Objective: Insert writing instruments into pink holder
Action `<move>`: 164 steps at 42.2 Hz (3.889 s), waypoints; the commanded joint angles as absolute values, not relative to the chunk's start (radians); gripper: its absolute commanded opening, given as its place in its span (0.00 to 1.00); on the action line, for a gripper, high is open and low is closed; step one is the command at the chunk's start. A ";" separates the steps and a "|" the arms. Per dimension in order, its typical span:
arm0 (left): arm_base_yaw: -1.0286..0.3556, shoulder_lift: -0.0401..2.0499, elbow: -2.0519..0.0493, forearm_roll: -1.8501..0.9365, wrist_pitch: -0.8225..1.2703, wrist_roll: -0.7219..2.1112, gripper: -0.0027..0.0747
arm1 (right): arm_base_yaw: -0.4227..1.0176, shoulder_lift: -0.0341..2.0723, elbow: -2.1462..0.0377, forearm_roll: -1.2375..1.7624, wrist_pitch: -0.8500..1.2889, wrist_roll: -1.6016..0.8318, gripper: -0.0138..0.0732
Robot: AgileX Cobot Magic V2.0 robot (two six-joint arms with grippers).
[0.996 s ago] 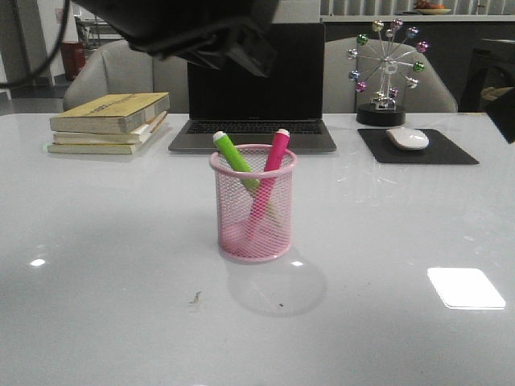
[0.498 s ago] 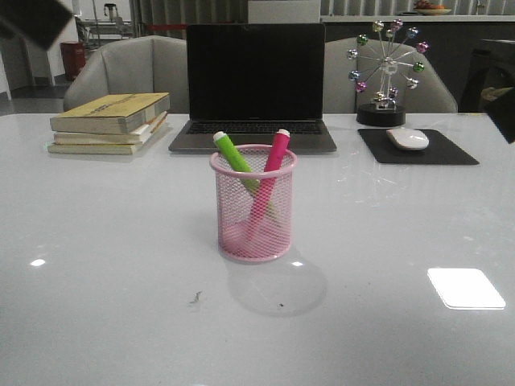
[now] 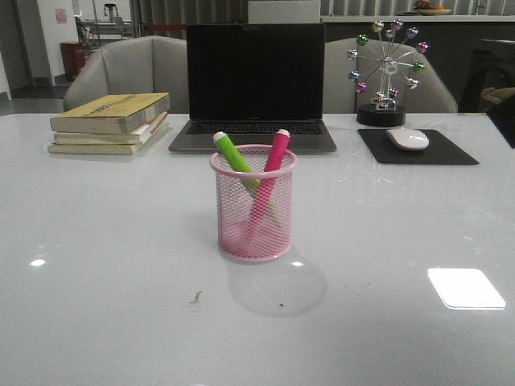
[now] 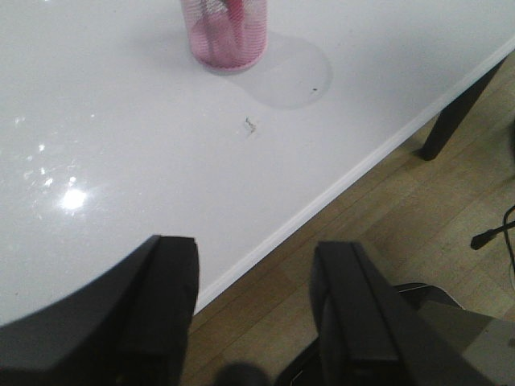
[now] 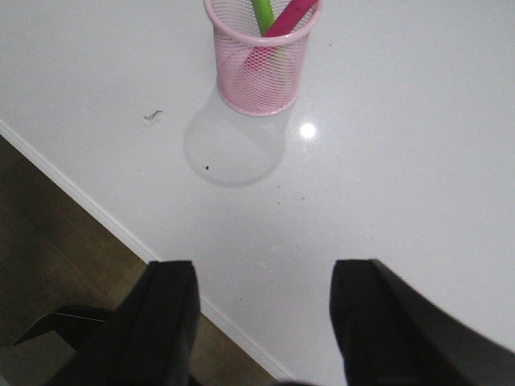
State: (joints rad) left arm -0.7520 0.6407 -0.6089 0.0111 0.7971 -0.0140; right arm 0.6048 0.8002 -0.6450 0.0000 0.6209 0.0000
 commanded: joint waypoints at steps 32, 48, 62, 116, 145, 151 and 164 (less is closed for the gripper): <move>-0.746 0.637 -0.629 0.026 0.734 -0.043 0.15 | 0.606 0.794 -0.672 -0.042 0.598 -0.007 0.22; -0.712 0.585 -0.629 0.026 0.733 -0.043 0.15 | 0.606 0.794 -0.672 -0.042 0.598 -0.007 0.22; -0.317 0.295 -0.382 0.026 0.294 -0.043 0.15 | 0.606 0.794 -0.672 -0.042 0.598 -0.007 0.22; -0.071 -0.026 0.008 -0.026 -0.061 -0.037 0.15 | 0.606 0.794 -0.672 -0.042 0.600 -0.007 0.22; -0.071 -0.024 0.008 -0.026 -0.060 -0.037 0.15 | 0.192 0.411 -0.417 0.000 0.340 -0.007 0.22; -0.071 -0.024 0.008 -0.026 -0.060 -0.037 0.15 | 0.062 0.206 -0.248 0.037 0.258 -0.007 0.22; -0.071 -0.024 0.008 -0.026 -0.060 -0.037 0.15 | -0.038 -0.032 0.010 0.083 0.036 -0.007 0.22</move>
State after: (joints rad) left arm -0.0654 -0.0044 0.0053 -0.0223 0.0317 -0.0334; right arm -0.0310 -0.0062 -0.0008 0.0649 0.2118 0.0000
